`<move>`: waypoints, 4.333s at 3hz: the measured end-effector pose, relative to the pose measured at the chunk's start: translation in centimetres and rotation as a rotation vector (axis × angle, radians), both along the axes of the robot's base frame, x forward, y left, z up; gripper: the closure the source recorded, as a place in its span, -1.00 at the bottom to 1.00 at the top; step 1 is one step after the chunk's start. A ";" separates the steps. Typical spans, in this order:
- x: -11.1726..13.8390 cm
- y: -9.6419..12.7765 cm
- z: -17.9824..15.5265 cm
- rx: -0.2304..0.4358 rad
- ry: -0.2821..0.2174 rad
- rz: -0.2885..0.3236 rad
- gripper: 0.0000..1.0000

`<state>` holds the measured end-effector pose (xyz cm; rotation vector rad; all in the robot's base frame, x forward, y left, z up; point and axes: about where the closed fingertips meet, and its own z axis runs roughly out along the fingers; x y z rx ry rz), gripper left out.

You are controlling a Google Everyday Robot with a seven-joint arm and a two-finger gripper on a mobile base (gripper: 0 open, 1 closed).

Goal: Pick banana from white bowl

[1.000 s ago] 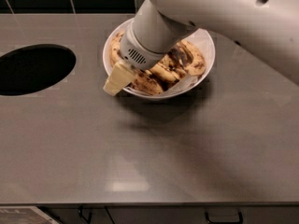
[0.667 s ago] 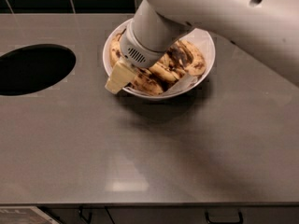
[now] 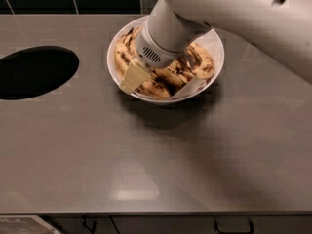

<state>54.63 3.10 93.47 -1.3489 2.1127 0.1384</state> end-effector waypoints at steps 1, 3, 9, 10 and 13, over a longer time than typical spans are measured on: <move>0.6 0.7 -0.5 0.007 0.013 0.026 -0.44; 1.2 1.7 -1.5 0.004 0.040 0.056 -0.42; -0.1 0.2 2.2 0.030 -0.015 0.083 1.00; -1.1 -0.2 4.9 0.033 -0.067 0.115 1.00; -3.2 -1.1 9.7 0.076 -0.130 0.211 1.00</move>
Offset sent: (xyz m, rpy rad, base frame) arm 0.0178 0.0208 -0.0183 0.0102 0.0479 0.0740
